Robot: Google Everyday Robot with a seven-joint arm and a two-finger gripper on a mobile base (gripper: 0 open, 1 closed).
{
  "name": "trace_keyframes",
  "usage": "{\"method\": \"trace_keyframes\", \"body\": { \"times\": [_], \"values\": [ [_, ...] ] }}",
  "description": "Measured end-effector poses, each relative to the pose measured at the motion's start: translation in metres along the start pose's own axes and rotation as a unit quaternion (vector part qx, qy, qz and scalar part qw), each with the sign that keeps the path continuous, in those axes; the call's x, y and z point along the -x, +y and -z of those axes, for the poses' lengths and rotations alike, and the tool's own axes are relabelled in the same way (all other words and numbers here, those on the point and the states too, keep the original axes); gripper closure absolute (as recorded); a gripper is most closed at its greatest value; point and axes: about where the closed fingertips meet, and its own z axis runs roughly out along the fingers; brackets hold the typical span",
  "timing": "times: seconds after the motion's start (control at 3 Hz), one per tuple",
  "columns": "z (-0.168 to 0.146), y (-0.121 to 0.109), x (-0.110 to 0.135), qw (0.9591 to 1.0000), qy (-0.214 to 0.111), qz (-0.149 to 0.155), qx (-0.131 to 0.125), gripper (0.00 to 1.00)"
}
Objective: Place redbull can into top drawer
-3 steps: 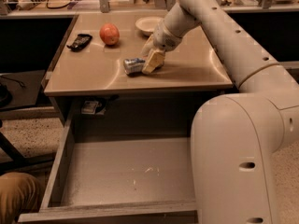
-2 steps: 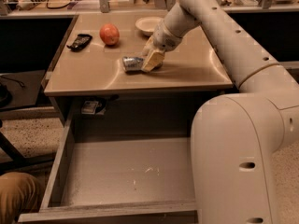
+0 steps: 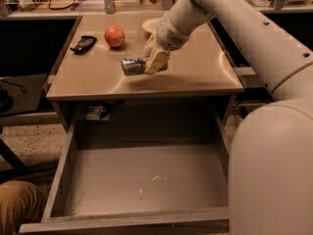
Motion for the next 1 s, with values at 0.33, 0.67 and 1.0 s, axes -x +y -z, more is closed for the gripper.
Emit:
{"method": "trace_keyframes", "body": {
  "times": [0.33, 0.67, 1.0],
  "values": [
    [0.010, 0.059, 0.026, 0.9990, 0.030, -0.006, 0.034, 1.00],
    [0.010, 0.059, 0.027, 0.9990, 0.030, -0.006, 0.034, 1.00],
    [-0.003, 0.078, 0.034, 0.9980, 0.027, -0.003, 0.057, 1.00]
  ]
}}
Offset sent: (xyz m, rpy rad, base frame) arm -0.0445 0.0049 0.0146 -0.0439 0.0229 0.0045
